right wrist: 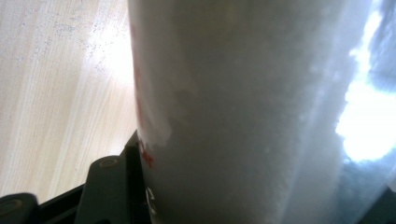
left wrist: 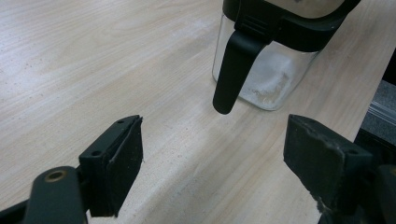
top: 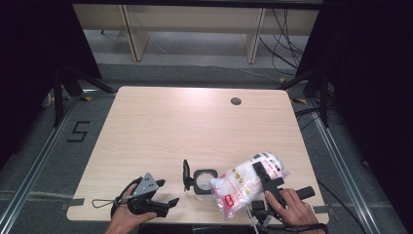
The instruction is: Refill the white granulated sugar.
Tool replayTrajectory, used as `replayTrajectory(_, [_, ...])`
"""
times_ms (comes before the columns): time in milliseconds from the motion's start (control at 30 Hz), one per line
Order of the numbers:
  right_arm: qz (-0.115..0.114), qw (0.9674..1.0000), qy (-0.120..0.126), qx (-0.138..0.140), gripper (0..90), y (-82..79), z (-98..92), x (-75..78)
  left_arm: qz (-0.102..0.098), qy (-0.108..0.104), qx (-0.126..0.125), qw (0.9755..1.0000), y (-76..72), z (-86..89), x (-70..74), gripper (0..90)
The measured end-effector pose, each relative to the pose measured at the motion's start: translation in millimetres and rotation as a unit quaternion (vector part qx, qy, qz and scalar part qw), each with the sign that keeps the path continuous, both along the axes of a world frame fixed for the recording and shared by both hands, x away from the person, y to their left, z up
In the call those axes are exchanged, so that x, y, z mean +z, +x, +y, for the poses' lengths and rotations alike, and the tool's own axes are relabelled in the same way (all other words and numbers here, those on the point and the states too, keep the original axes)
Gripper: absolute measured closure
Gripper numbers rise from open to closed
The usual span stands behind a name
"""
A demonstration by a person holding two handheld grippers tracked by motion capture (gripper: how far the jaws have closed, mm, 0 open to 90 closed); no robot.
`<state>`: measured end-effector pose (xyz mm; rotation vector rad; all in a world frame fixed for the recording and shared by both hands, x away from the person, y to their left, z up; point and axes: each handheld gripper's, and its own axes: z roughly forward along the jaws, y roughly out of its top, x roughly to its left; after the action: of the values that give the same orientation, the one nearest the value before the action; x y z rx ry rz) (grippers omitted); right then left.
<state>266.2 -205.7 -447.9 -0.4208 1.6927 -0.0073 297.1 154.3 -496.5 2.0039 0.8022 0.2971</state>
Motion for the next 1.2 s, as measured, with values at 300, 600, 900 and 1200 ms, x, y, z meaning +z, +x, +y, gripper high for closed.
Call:
replayTrajectory(300, [0.012, 0.9993, 0.031, -0.017, 41.4, -2.5, -1.7, -5.3, 0.007, 0.002, 0.004, 1.0, -0.7, 0.6, 0.3, 19.5])
replayTrajectory(600, [-0.004, 1.0, -0.007, -0.003, 41.4, -1.7, -0.2, 1.4, 0.009, 0.001, 0.006, 0.9999, -0.8, 0.1, 0.5, 19.5])
replayTrajectory(900, [0.005, 1.0, -0.001, -0.007, 41.5, -2.5, 1.1, 0.1, 0.007, 0.001, 0.005, 1.0, -0.7, 0.5, 0.5, 19.4])
replayTrajectory(1200, [0.0, 1.0, 0.003, -0.001, 41.5, -1.3, -0.8, 1.0, 0.0, 0.008, -0.001, 1.0, 0.4, 1.4, 1.2, 19.4])
